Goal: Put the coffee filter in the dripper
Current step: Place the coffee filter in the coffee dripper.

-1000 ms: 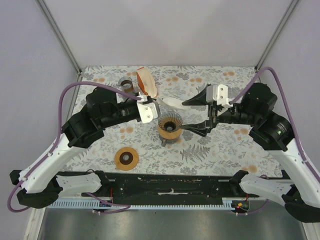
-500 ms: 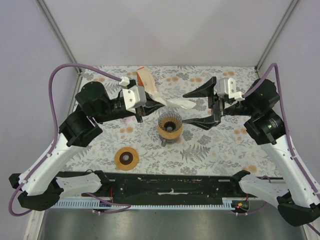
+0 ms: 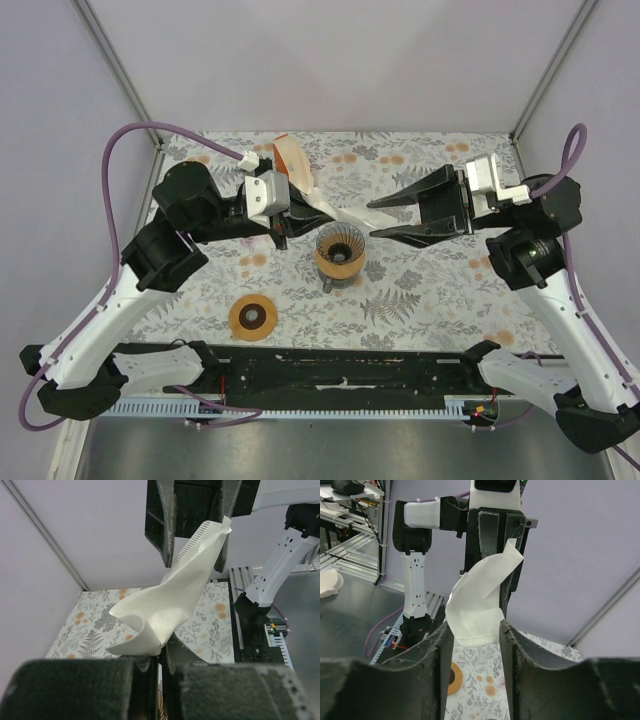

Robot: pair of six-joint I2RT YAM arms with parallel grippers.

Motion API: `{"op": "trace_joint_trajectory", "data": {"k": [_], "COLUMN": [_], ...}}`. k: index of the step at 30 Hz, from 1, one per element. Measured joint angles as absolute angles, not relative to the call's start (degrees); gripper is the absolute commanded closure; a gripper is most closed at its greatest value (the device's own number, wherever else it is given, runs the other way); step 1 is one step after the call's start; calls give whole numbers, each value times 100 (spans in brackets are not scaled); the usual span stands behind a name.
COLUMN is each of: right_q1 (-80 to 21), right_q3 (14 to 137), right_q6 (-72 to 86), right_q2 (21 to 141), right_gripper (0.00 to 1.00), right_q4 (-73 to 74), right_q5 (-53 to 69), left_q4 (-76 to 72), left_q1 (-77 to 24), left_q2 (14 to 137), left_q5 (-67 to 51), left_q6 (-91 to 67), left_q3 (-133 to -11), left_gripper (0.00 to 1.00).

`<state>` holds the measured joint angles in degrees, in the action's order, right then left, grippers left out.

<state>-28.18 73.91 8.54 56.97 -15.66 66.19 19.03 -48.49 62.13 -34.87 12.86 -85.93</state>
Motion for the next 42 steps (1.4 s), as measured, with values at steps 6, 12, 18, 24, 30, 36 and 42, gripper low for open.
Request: {"op": "trace_joint_trajectory", "data": {"k": [6,12,18,24,30,36,42], "right_q1": [-2880,-2915,-2799,-2753,-2952,-3234,-3509], "right_q3": [7393,7518,8018,9006,9105,9183,9220], "right_q6": [1164,788,-607,-2206,-2884,-3162,-3312], "right_q2": [5824,5843,5850,6462,6770,6770,6805], "right_gripper": [100,100,100,100,100,100,100], "right_q4": [-1938,-1411,615,3118,4333,4803,4960], "right_q5": [6731,6648,6283,5837,5946,5682,5162], "left_q4": [1874,1876,2644,3642,4272,4530,4525], "left_q1": [-4849,-4842,-4836,-4816,-4814,-4812,-4834], "left_q2": [6228,6222,5992,5712,5883,6278,6514], "left_q5": [-3509,-3426,-2862,-2342,-2368,-2473,-3048], "left_q6": [1280,1350,2502,3782,4554,4543,3846], "left_q3": [-8593,-8591,-8473,-8434,-8468,-8866,-9441], "left_gripper": [98,37,14,16,29,50,45]}}
